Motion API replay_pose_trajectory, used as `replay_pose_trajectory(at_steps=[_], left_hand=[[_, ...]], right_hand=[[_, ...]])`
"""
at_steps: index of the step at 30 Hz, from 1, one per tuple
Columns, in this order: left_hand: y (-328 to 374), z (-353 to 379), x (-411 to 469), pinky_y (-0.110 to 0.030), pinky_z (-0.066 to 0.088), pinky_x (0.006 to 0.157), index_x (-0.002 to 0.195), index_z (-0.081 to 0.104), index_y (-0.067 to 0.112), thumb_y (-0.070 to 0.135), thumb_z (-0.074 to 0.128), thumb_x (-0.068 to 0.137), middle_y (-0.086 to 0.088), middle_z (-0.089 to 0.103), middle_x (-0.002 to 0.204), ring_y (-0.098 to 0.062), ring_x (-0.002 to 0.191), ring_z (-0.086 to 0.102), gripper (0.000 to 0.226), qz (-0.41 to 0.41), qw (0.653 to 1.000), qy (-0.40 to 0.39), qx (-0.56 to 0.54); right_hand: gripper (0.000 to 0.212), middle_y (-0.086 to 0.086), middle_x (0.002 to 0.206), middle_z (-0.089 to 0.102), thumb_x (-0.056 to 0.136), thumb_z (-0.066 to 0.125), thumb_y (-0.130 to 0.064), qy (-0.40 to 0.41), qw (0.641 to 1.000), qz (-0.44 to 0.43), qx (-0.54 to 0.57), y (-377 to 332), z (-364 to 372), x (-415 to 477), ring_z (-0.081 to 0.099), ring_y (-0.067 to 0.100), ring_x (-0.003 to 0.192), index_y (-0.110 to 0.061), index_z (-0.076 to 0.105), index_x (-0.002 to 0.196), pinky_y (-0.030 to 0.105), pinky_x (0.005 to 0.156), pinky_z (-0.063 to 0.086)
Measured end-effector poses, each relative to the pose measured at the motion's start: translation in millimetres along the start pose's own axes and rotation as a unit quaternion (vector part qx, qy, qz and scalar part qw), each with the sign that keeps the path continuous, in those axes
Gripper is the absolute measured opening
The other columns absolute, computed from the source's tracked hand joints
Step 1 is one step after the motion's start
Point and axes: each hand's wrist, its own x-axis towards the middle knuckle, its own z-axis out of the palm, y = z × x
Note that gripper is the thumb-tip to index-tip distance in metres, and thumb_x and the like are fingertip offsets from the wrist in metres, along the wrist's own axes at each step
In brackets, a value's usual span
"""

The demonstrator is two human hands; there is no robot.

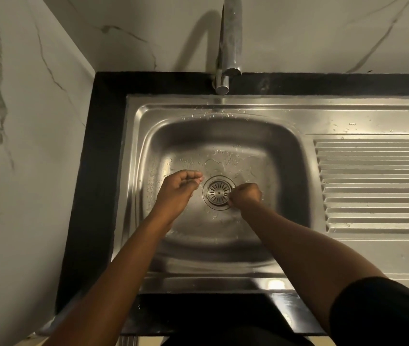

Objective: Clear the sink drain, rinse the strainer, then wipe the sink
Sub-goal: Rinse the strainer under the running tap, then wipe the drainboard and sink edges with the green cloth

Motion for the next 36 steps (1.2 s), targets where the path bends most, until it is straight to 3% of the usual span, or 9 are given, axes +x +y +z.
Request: replay_pose_trajectory(at_steps=[2, 6, 12, 16, 19, 23, 28, 32, 36], left_hand=[[-1, 0, 0, -0.037, 0.056, 0.099, 0.11, 0.076, 0.028, 0.013, 0.065, 0.102, 0.008, 0.08, 0.113, -0.012, 0.109, 0.073, 0.02, 0.002, 1.0, -0.003, 0.002], [-3, 1, -1, -0.035, 0.055, 0.102, 0.112, 0.077, 0.026, 0.012, 0.066, 0.102, 0.007, 0.08, 0.114, -0.008, 0.109, 0.073, 0.02, 0.007, 1.0, -0.008, 0.004], [1, 3, -8, -0.037, 0.055, 0.103, 0.115, 0.077, 0.022, 0.013, 0.067, 0.101, 0.003, 0.08, 0.117, -0.011, 0.111, 0.072, 0.02, 0.016, 1.0, -0.014, 0.003], [12, 11, -15, -0.037, 0.055, 0.105, 0.118, 0.078, 0.021, 0.015, 0.066, 0.102, 0.005, 0.079, 0.118, -0.012, 0.116, 0.071, 0.021, 0.026, 0.999, -0.028, 0.009], [18, 20, -23, -0.037, 0.056, 0.105, 0.117, 0.078, 0.021, 0.015, 0.066, 0.102, 0.006, 0.08, 0.116, -0.01, 0.114, 0.072, 0.02, 0.044, 0.998, -0.044, 0.024], [31, 41, -36, -0.037, 0.059, 0.102, 0.113, 0.079, 0.027, 0.018, 0.066, 0.102, 0.007, 0.081, 0.113, -0.011, 0.11, 0.074, 0.018, 0.067, 0.996, -0.054, 0.033], [49, 85, -60, -0.033, 0.059, 0.1, 0.112, 0.078, 0.032, 0.02, 0.067, 0.103, 0.011, 0.08, 0.115, -0.005, 0.111, 0.074, 0.018, 0.106, 0.99, -0.08, 0.047], [61, 136, -84, -0.031, 0.058, 0.099, 0.111, 0.078, 0.031, 0.019, 0.068, 0.103, 0.01, 0.081, 0.115, -0.005, 0.112, 0.073, 0.018, 0.119, 0.987, -0.1, 0.045], [68, 198, -114, -0.03, 0.057, 0.097, 0.113, 0.079, 0.031, 0.02, 0.069, 0.102, 0.013, 0.082, 0.112, 0.003, 0.107, 0.074, 0.018, 0.137, 0.98, -0.13, 0.054]], right_hand=[[0.013, 0.016, 0.105, 0.078, 0.092, 0.068, -0.004, 0.007, 1.0, 0.002, 0.009, 4, -1, 2, 0.069, 0.019, 0.076, -0.001, 0.076, 0.102, 0.016, 0.061, 0.058], [0.024, 0.017, 0.102, 0.073, 0.097, 0.062, -0.004, -0.035, 0.999, -0.002, 0.016, 6, -2, 4, 0.069, 0.023, 0.085, 0.004, 0.072, 0.118, 0.037, 0.086, 0.065], [0.018, 0.009, 0.105, 0.077, 0.089, 0.075, -0.001, 0.003, 0.998, -0.061, -0.014, 2, -15, -17, 0.075, 0.025, 0.098, -0.008, 0.08, 0.105, 0.035, 0.088, 0.064], [0.017, 0.0, 0.081, 0.075, 0.085, 0.075, -0.002, -0.013, 0.992, -0.128, -0.008, -7, -44, -42, 0.072, 0.016, 0.075, -0.012, 0.084, 0.097, 0.025, 0.067, 0.062], [0.015, -0.004, 0.075, 0.078, 0.085, 0.075, -0.01, -0.02, 0.984, -0.178, 0.009, -9, -72, -70, 0.076, 0.016, 0.067, -0.021, 0.083, 0.088, 0.038, 0.069, 0.068], [0.015, -0.011, 0.07, 0.076, 0.085, 0.074, -0.012, 0.005, 0.968, -0.252, 0.016, 9, -109, -103, 0.071, 0.002, 0.062, -0.024, 0.082, 0.09, 0.029, 0.069, 0.062], [0.04, -0.007, 0.131, 0.074, 0.09, 0.074, -0.016, -0.04, 0.951, -0.302, -0.052, 39, -159, -133, 0.07, 0.011, 0.113, -0.027, 0.075, 0.128, 0.031, 0.101, 0.056], [0.031, 0.009, 0.123, 0.077, 0.095, 0.073, -0.005, -0.065, 0.946, -0.273, 0.163, 67, -210, -154, 0.072, 0.019, 0.11, -0.011, 0.075, 0.125, 0.043, 0.099, 0.059], [0.022, 0.021, 0.117, 0.076, 0.098, 0.069, -0.001, -0.043, 0.925, -0.267, 0.267, 108, -279, -172, 0.07, 0.021, 0.096, -0.003, 0.075, 0.12, 0.036, 0.088, 0.061]])
